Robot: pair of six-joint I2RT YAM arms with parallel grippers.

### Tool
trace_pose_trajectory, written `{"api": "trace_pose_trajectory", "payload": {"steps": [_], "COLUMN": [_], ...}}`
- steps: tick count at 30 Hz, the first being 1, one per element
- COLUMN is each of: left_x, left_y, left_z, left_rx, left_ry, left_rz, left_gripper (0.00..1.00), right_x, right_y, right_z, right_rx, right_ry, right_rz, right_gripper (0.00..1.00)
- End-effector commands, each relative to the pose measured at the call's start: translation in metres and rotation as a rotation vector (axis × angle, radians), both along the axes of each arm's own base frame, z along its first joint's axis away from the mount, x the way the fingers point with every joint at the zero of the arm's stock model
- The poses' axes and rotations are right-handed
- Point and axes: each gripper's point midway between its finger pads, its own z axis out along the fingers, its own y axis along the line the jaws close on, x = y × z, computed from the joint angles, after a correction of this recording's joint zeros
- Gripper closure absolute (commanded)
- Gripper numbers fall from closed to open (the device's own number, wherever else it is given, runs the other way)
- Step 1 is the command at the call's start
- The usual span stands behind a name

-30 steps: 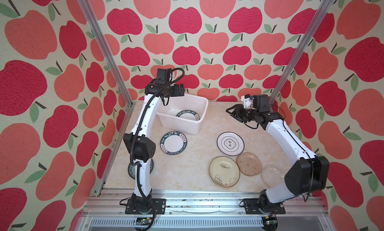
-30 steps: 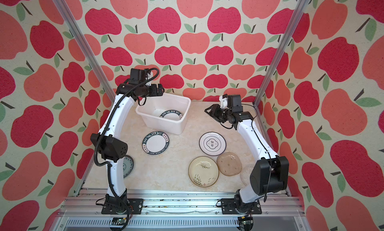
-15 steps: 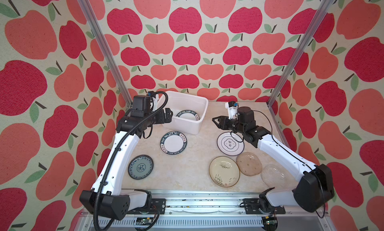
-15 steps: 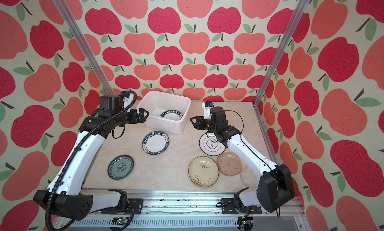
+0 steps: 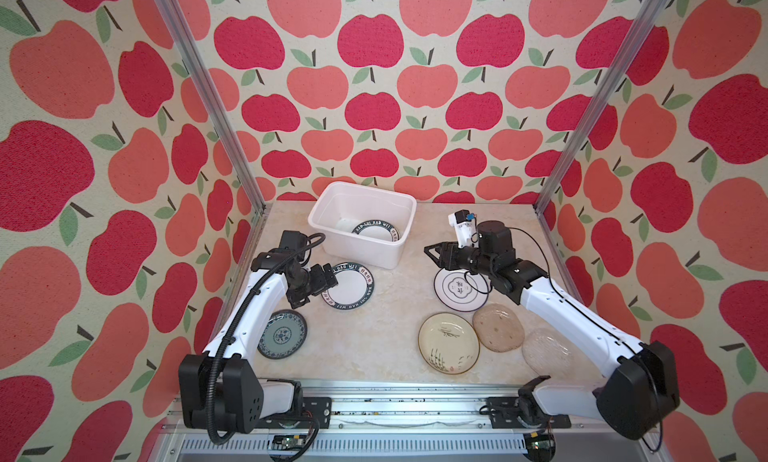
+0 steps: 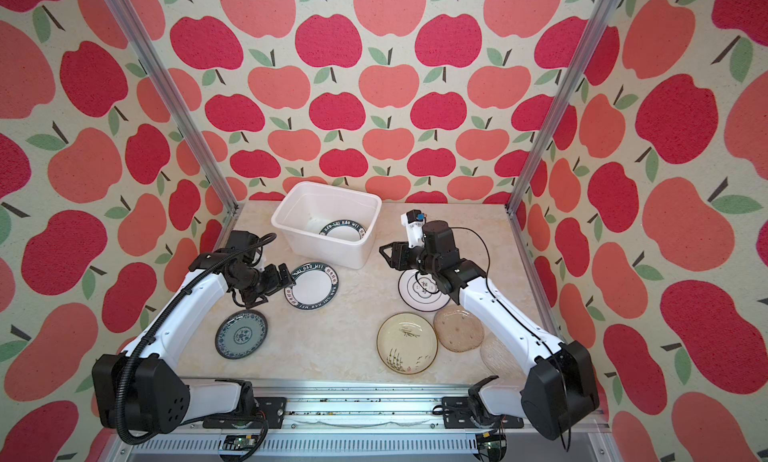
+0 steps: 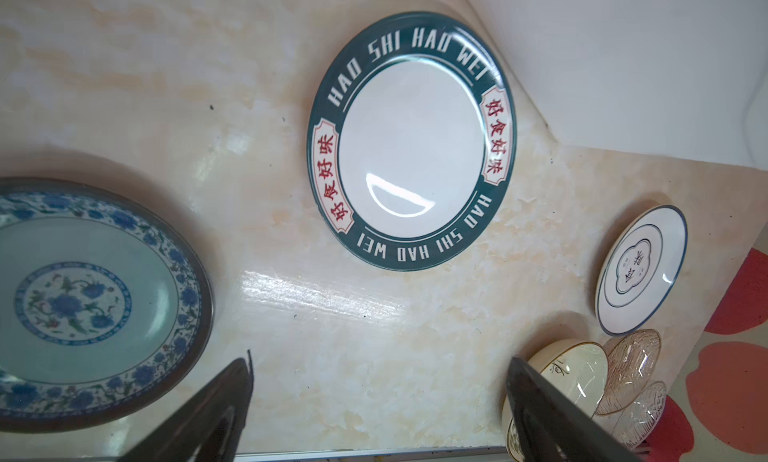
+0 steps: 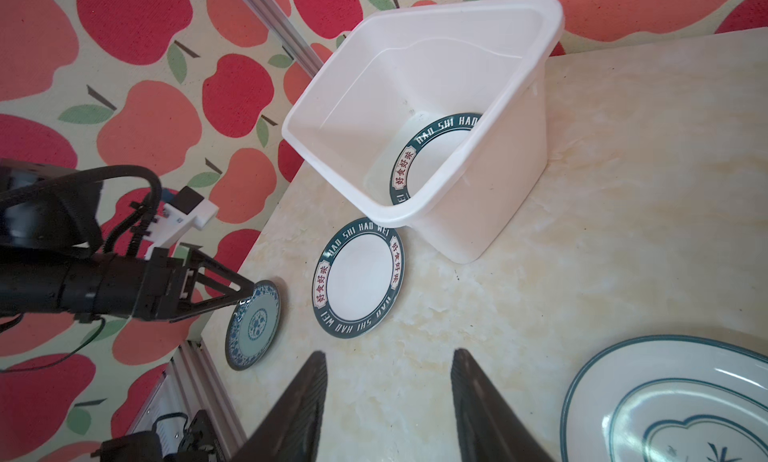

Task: Place the plates into the plastic bin on the countertop
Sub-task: 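Move the left gripper to the second HAO SHI HAO WEI plate and grip its rim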

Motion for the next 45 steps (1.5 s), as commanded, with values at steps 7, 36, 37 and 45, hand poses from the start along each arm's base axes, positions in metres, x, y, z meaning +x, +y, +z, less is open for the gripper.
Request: {"api": "trace_pose_trajectory", "payload": {"steps": [7, 36, 37, 45], "left_x": [0.013, 0.041, 0.04, 0.028], "left_y": [-0.005, -0.005, -0.003, 0.003], "left_z": [-0.055, -0.127, -0.127, -0.118], "left_rx": [-0.154, -0.173, -0.166, -0.13], "left_ry": [0.116, 0.181, 0.181, 0.164], "left_rz": [0.137, 0.105, 0.107, 0.122], "left_gripper": [0.07, 0.61, 0.64, 0.88], "right_x": [-0.041, -0.023, -0.023, -0.021], "right_y": [0.006, -0.003, -0.002, 0.002], "right_z": [0.048, 0.081, 0.08, 0.074], "right_rx": [-0.294, -0.526, -0.528, -0.531], "right_ry": [-0.266, -0.508, -0.502, -0.456], "right_rz": [0.303, 0.229, 0.232, 0.243], "right_gripper": [0.36, 0.0, 0.01, 0.0]}}
